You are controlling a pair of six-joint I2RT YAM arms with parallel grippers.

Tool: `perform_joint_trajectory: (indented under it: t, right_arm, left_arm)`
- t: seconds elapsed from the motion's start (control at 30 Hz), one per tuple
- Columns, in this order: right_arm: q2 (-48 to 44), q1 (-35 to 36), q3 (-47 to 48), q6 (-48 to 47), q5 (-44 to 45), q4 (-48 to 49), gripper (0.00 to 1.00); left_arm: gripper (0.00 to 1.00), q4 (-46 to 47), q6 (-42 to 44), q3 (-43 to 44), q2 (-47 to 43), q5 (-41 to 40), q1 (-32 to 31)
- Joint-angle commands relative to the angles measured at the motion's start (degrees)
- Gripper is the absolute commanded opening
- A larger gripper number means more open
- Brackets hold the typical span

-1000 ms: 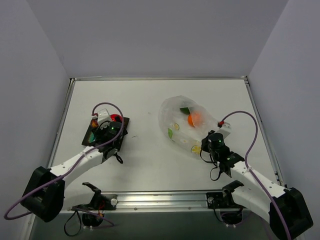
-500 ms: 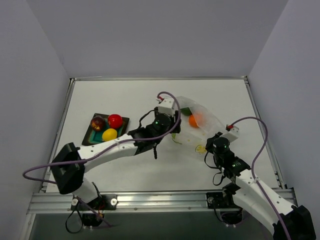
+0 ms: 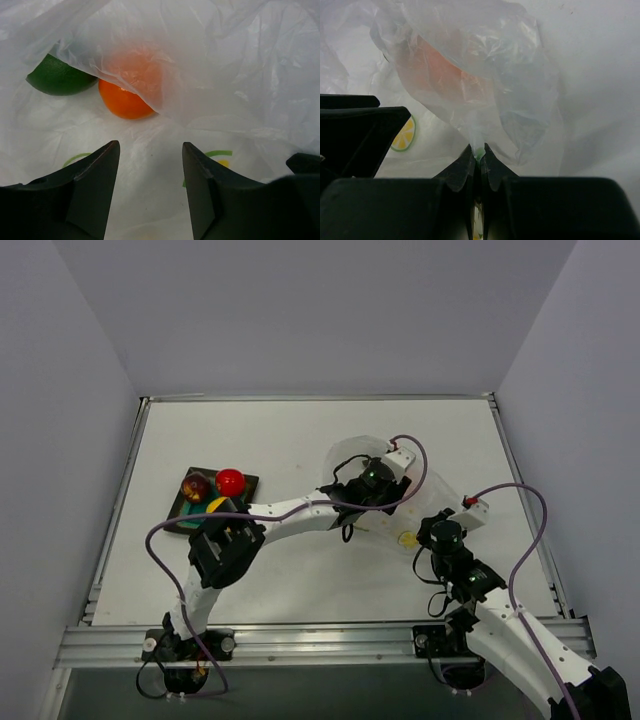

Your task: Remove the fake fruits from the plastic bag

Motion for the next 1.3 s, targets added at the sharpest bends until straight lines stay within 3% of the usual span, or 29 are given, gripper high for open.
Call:
perform_joint_trajectory:
  t: [0.0, 0.13, 0.33, 0.5, 0.6, 0.77, 0.8, 0.87, 0.9, 0.93, 1.03, 1.27]
  right_arm:
    - [0.2, 0.2, 0.4, 1.0, 3.2, -0.3, 0.00]
    - [-0.4, 0.0, 1.2, 0.8, 2.3, -0.3, 0.00]
    - [1.5, -0.1, 1.1, -0.3, 0.9, 0.7, 0.00]
    - [1.7, -0.2, 0.5, -0.8, -0.9, 1.9, 0.00]
    - [2.4, -0.2, 0.0, -0.8, -2.6, 2.4, 0.00]
    - [3.0, -0.2, -0.2, -1.2, -3.4, 3.2, 0.00]
    - [3.1, -0.3, -0.2, -1.3, -3.6, 3.3, 0.00]
    - [3.5, -0.3, 0.0, -1.5, -3.8, 3.4, 0.00]
    - [3.6, -0.3, 0.0, -1.6, -3.9, 3.4, 0.00]
    - [3.6, -0.3, 0.0, -1.6, -3.9, 3.4, 0.00]
    - [3.5, -0.3, -0.1, -1.6, -3.7, 3.4, 0.00]
    - [3.1, -0.4, -0.2, -1.6, -3.5, 3.5, 0.00]
  left_arm:
    - [0.51, 0.4, 4.1, 4.3, 0.6, 3.4, 1.6]
    - [0.57, -0.2, 5.4, 8.5, 4.9, 5.8, 2.8]
    - [0.87, 1.9, 7.3, 12.9, 10.6, 9.0, 3.6]
    - [0.99, 2.5, 9.0, 17.3, 14.4, 9.3, 3.9]
    - [0.94, 3.1, 9.0, 20.7, 17.5, 11.9, 4.1]
    - [0.94, 2.5, 9.0, 30.1, 24.1, 14.0, 4.3]
    - [0.99, 1.6, 8.9, 31.6, 25.0, 13.3, 4.4]
    - [0.88, 1.0, 8.9, 34.6, 27.3, 12.9, 4.7]
    - [0.79, 1.3, 8.2, 35.0, 27.6, 12.5, 4.9]
    - [0.62, 1.7, 7.9, 35.0, 27.6, 12.2, 5.1]
    - [0.44, 3.3, 7.3, 32.9, 25.7, 12.2, 5.5]
    - [0.33, 8.2, 6.9, 19.6, 15.1, 12.0, 5.3]
